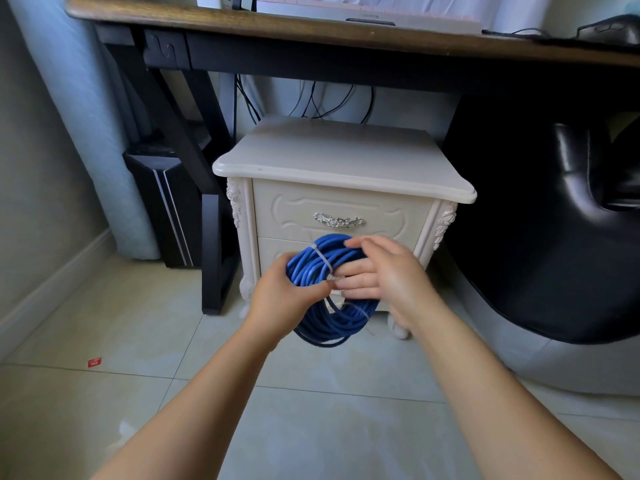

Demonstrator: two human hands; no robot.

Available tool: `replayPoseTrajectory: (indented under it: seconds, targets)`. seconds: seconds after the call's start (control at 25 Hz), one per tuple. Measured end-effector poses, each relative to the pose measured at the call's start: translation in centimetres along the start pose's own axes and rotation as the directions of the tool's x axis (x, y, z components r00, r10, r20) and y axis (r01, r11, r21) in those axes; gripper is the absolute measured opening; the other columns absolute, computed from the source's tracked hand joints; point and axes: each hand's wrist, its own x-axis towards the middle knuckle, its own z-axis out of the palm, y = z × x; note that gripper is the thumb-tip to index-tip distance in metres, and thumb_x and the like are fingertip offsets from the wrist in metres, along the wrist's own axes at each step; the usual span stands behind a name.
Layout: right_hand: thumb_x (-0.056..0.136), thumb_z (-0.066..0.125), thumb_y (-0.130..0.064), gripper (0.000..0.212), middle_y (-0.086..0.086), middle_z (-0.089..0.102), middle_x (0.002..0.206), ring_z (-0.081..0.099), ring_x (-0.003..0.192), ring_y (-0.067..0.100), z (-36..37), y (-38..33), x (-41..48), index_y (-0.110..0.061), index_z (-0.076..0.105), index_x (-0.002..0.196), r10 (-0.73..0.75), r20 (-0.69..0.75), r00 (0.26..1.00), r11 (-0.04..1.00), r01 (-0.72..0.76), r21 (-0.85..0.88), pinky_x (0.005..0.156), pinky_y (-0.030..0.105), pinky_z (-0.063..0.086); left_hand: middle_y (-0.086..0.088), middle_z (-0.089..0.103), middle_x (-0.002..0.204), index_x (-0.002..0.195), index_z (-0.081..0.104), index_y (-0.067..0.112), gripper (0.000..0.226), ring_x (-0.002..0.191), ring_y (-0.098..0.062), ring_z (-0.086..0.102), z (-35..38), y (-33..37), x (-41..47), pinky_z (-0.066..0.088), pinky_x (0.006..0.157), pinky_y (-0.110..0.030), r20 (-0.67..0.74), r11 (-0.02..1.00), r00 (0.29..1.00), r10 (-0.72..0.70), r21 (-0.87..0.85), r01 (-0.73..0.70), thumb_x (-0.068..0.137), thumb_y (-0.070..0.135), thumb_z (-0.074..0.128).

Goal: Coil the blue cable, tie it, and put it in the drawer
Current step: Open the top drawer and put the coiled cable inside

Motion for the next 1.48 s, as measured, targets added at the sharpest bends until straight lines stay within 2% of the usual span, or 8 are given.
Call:
replayPoseTrajectory:
  seconds: [0.12, 0.32, 0.56, 0.8, 1.0, 1.16, 1.24, 1.48]
  targets:
    - [0.103, 0.036, -0.018, 0.027, 0.001, 0.07, 0.104, 0.066, 0.082, 0.022, -1.7, 0.2, 5.5, -0.024, 0.061, 0.111, -0.193, -0.15, 0.97, 0.88, 0.104, -0.463, 0.07, 0.032, 0.05, 0.003, 0.071, 0.092, 0.109, 0.061, 0.027, 0.038, 0.083, -0.016, 0.07, -1.0, -0.8, 1.0, 0.058, 0.074, -0.033, -0.09, 0.978, 0.987, -0.132, -0.174, 0.115, 0.076, 0.02, 0.079]
    - [0.098, 0.042, -0.007, 0.06, 0.002, 0.013, 0.164, 0.017, 0.148, 0.029, -0.8, 3.5, 13.4, -0.027, 0.028, 0.152, -0.111, 0.195, 0.974, 0.323, 0.221, -0.92, 0.117, 0.046, 0.024, 0.0, 0.07, 0.084, 0.103, 0.065, 0.023, 0.03, 0.073, -0.018, 0.069, -3.1, -1.7, 2.7, 0.054, 0.066, -0.033, -0.13, 0.918, 0.971, -0.202, -0.372, 0.141, 0.077, 0.019, 0.077]
    - [0.096, 0.054, -0.028, 0.071, 0.0, 0.019, 0.162, 0.02, 0.145, 0.03, 1.2, 3.6, 16.1, -0.027, 0.017, 0.156, -0.116, 0.184, 0.976, 0.261, 0.209, -0.942, 0.115, 0.046, 0.024, -0.003, 0.066, 0.078, 0.099, 0.066, 0.018, 0.022, 0.071, -0.023, 0.064, -4.4, -2.2, 3.6, 0.052, 0.067, -0.039, -0.092, 0.868, 0.977, -0.194, -0.481, 0.127, 0.079, 0.017, 0.074]
    - [0.093, 0.045, -0.024, 0.028, 0.003, 0.057, 0.132, 0.045, 0.126, 0.029, 1.7, 2.6, 13.6, -0.027, 0.061, 0.116, -0.215, 0.184, 0.959, 0.21, 0.23, -0.95, 0.103, 0.04, 0.04, 0.0, 0.062, 0.071, 0.105, 0.063, 0.013, 0.024, 0.061, -0.017, 0.063, -4.9, -1.9, 3.6, 0.049, 0.052, -0.029, -0.052, 0.825, 0.971, -0.233, -0.539, 0.169, 0.083, 0.019, 0.071]
    - [0.091, 0.052, -0.008, 0.017, 0.002, 0.068, 0.093, 0.063, 0.101, 0.027, 0.3, 2.4, 8.3, -0.016, 0.067, 0.09, -0.211, 0.297, 0.931, 0.434, 0.361, -0.825, 0.083, 0.033, 0.052, 0.001, 0.061, 0.067, 0.098, 0.065, 0.014, 0.013, 0.056, -0.014, 0.061, -4.3, 0.0, 2.0, 0.047, 0.051, -0.027, 0.007, 0.781, 0.97, -0.244, -0.592, 0.201, 0.086, 0.017, 0.067]
    - [0.102, 0.047, -0.027, 0.023, 0.005, 0.067, 0.081, 0.061, 0.066, 0.013, -0.7, -1.6, 4.0, -0.022, 0.067, 0.091, 0.044, 0.192, 0.98, 0.962, 0.01, -0.272, 0.056, 0.021, 0.051, -0.001, 0.061, 0.07, 0.092, 0.064, 0.015, 0.012, 0.06, -0.017, 0.063, -3.7, 1.4, 1.2, 0.049, 0.049, -0.027, 0.085, 0.754, 0.963, -0.256, -0.606, 0.254, 0.085, 0.023, 0.069]
    - [0.099, 0.043, -0.047, 0.034, 0.01, 0.068, 0.084, 0.062, 0.062, 0.02, -2.0, -3.5, 3.3, -0.024, 0.066, 0.11, 0.093, 0.215, 0.972, 0.993, -0.108, 0.056, 0.052, 0.03, 0.053, -0.002, 0.069, 0.078, 0.098, 0.067, 0.014, 0.019, 0.07, -0.019, 0.069, -3.3, 2.7, 1.4, 0.056, 0.06, -0.032, 0.145, 0.727, 0.954, -0.263, -0.62, 0.295, 0.085, 0.027, 0.07]
    - [0.095, 0.06, -0.03, 0.018, 0.001, 0.07, 0.09, 0.069, 0.07, 0.013, -2.7, -6.7, 6.2, -0.015, 0.068, 0.101, 0.19, 0.139, 0.972, 0.982, -0.187, -0.04, 0.055, 0.032, 0.06, -0.012, 0.071, 0.112, 0.113, 0.063, 0.012, 0.029, 0.101, -0.028, 0.07, -2.8, 8.3, 6.5, 0.059, 0.081, -0.047, 0.239, 0.8, 0.944, -0.228, -0.507, 0.322, 0.093, 0.034, 0.063]
